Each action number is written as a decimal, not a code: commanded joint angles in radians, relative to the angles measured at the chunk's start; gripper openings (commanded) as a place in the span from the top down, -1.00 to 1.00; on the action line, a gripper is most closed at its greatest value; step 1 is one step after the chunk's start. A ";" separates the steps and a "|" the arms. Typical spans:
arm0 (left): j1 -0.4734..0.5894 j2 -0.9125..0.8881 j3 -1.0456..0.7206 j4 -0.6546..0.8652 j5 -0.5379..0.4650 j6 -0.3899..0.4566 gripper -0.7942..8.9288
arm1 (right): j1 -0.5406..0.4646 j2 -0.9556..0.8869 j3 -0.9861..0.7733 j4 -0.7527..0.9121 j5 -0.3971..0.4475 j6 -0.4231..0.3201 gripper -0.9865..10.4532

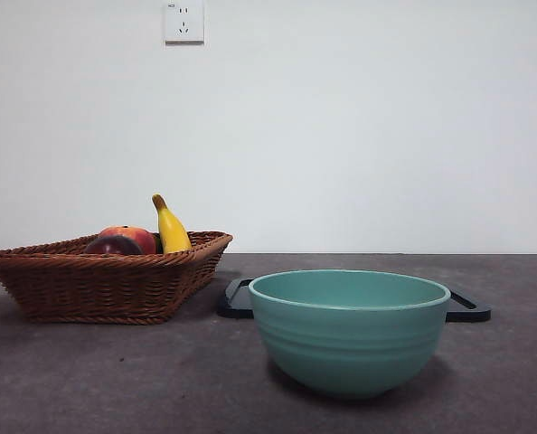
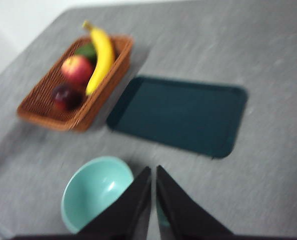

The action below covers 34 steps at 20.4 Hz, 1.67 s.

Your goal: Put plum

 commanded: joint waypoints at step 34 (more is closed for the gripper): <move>-0.178 0.319 0.160 0.068 -0.115 0.087 -0.01 | 0.152 0.167 0.130 -0.212 -0.006 -0.129 0.18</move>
